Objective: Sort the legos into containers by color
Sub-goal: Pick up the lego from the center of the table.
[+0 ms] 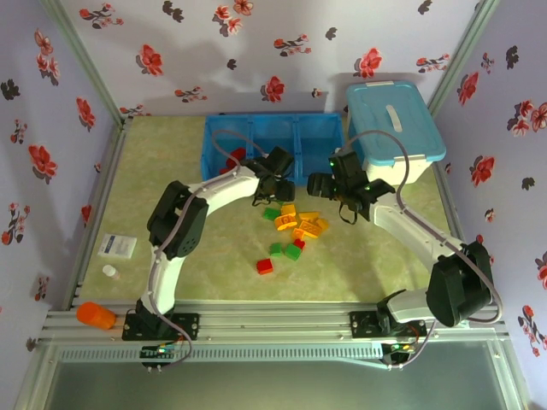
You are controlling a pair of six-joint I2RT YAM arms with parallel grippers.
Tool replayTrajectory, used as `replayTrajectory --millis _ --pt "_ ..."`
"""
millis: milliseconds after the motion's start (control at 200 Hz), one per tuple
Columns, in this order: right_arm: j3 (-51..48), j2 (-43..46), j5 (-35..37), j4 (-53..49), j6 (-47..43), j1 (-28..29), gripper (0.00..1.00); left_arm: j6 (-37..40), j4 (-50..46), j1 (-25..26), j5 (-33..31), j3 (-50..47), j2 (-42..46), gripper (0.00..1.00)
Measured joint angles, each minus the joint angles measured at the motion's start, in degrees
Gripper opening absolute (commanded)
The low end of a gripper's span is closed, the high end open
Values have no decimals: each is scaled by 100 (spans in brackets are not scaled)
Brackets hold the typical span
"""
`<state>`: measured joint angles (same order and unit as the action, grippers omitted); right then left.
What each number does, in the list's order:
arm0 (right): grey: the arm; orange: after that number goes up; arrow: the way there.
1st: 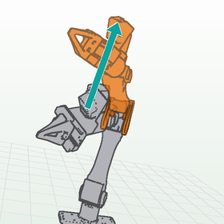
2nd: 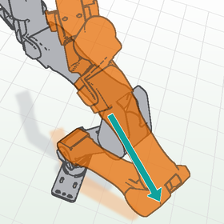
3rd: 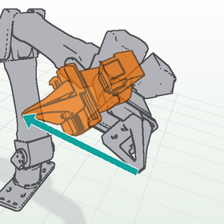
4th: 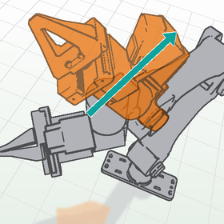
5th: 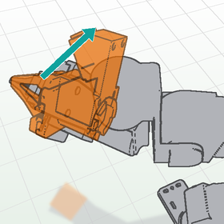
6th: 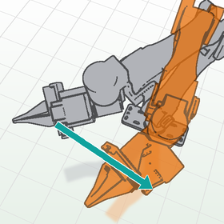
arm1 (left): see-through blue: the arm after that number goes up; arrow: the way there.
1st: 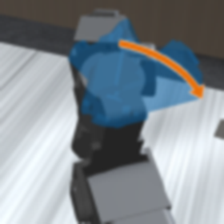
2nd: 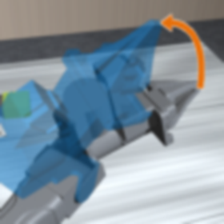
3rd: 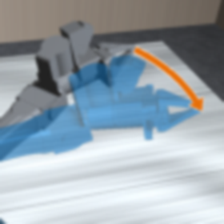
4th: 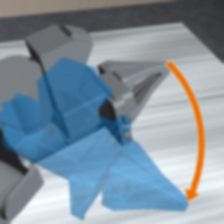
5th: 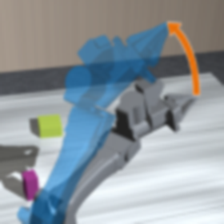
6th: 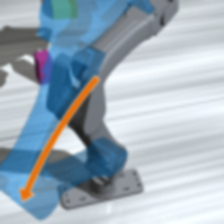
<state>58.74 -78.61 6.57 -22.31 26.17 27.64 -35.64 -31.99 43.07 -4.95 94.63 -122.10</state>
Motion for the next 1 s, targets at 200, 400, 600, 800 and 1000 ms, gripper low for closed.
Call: replayTrajectory --millis 200,400,600,800,1000 --pt "-140 0 -107 155 2 -116 88 -11 -254 0 -101 352 -348 72" --pt "-260 0 -205 219 2 -201 88 -46 -334 4 -157 455 -407 67" --pt "-321 28 -256 315 11 -216 87 -138 76 20 -236 -136 -157 57" --pt "-422 116 -317 396 131 -216 86 -240 348 83 -306 -922 354 43" --pt "-557 256 -382 450 153 -216 86 -295 345 146 -413 -1475 769 47"
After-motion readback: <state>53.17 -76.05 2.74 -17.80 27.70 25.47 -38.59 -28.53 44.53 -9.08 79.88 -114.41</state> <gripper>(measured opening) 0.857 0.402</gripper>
